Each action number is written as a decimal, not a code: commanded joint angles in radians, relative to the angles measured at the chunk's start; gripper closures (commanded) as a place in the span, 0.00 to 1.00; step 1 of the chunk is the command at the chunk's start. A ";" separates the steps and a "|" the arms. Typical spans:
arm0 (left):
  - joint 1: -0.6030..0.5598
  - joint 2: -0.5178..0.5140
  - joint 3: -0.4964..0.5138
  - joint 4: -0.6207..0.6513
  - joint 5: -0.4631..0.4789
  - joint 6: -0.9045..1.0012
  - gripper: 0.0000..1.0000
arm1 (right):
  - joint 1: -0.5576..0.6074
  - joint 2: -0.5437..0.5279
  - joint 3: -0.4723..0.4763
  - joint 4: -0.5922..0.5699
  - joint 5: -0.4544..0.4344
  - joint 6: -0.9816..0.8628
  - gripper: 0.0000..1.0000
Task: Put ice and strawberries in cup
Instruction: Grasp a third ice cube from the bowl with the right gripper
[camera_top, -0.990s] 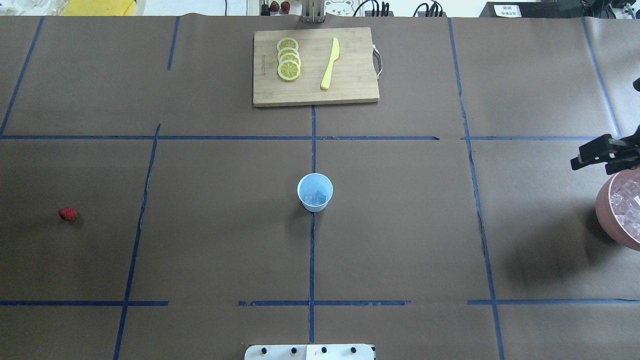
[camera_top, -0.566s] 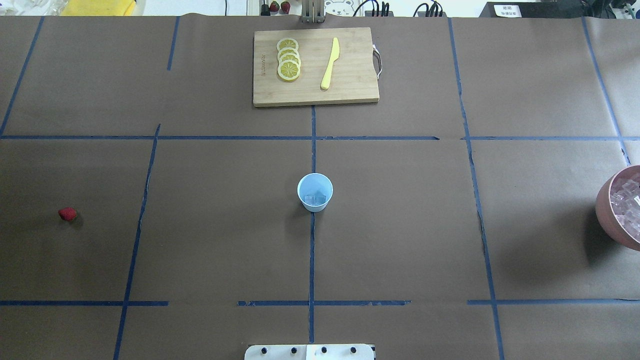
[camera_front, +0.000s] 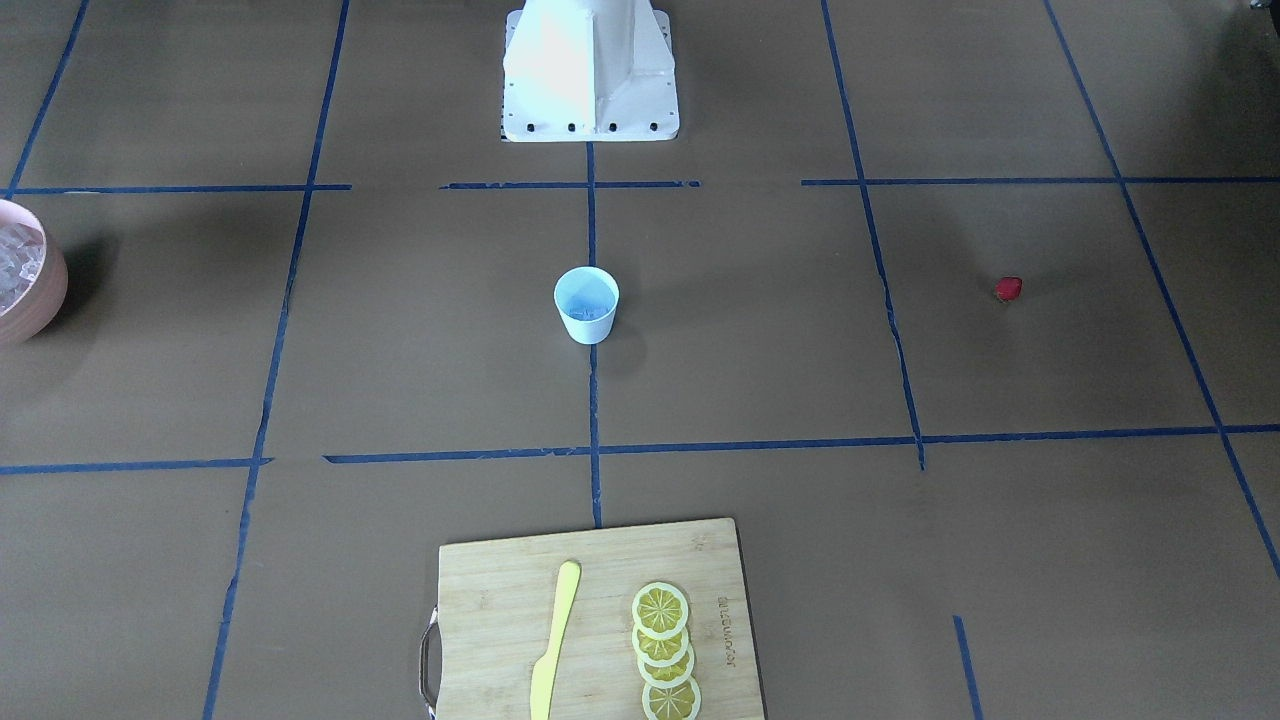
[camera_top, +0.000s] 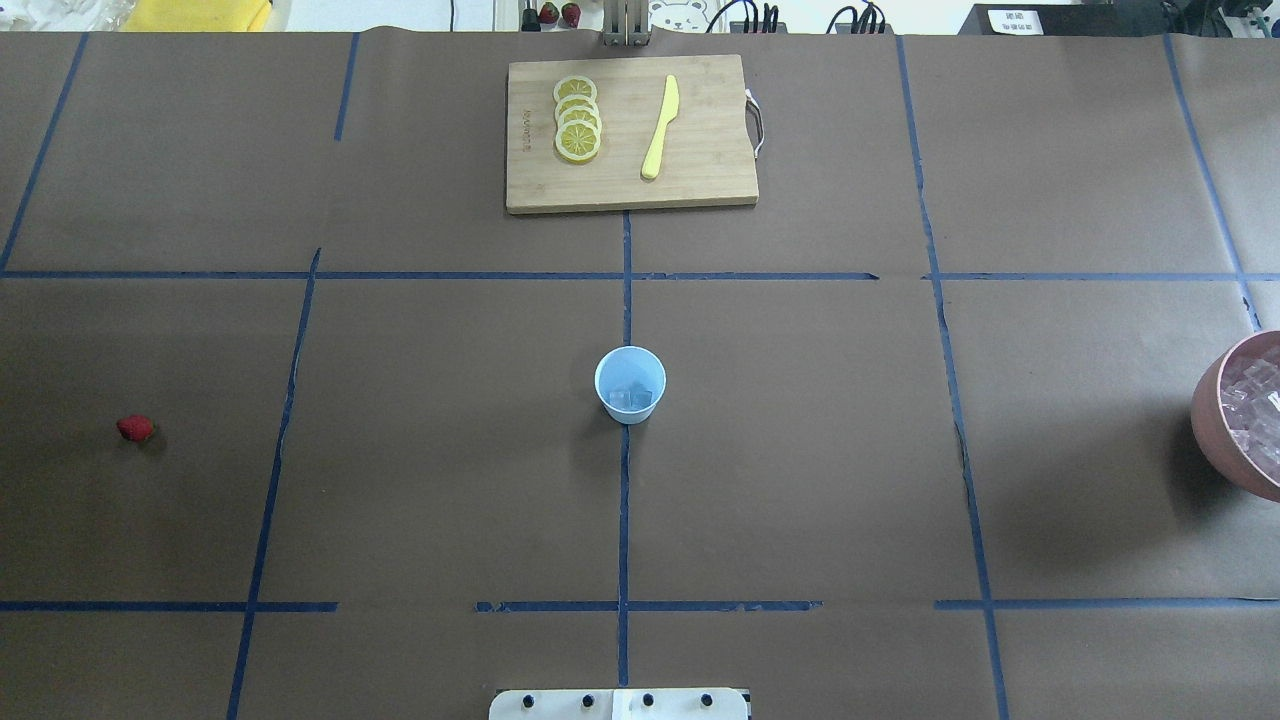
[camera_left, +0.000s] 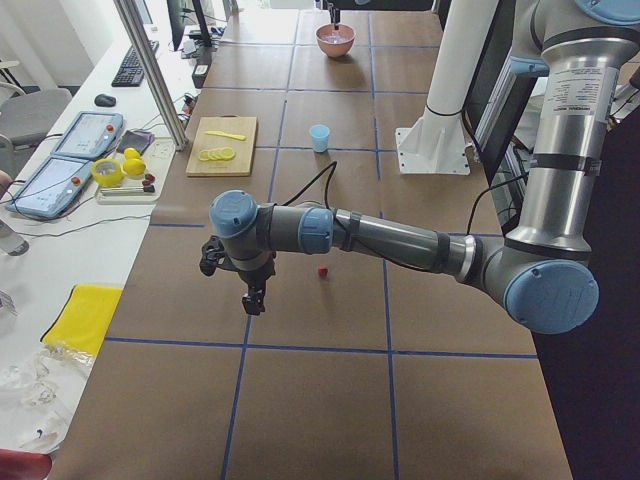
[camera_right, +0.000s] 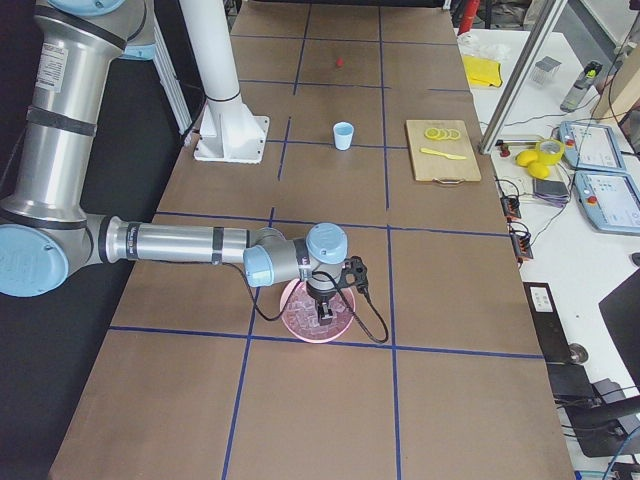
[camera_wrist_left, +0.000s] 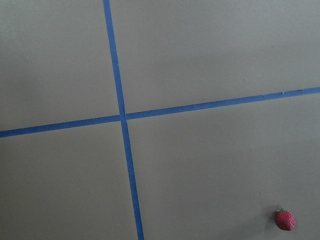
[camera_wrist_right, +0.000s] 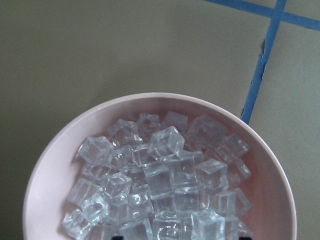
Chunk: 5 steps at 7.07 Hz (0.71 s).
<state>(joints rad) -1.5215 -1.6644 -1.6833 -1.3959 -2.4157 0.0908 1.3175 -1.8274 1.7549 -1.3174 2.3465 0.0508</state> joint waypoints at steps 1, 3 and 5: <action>0.000 0.000 -0.001 0.000 0.001 0.000 0.00 | -0.001 0.010 -0.038 0.003 -0.015 -0.003 0.20; 0.000 0.000 0.001 0.000 0.000 0.000 0.00 | -0.009 0.014 -0.043 0.001 -0.018 0.015 0.21; 0.000 0.000 0.001 0.000 0.000 0.000 0.00 | -0.018 0.037 -0.072 0.003 -0.021 0.015 0.23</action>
<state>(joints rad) -1.5217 -1.6644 -1.6829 -1.3959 -2.4153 0.0911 1.3043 -1.8033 1.6971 -1.3151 2.3274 0.0644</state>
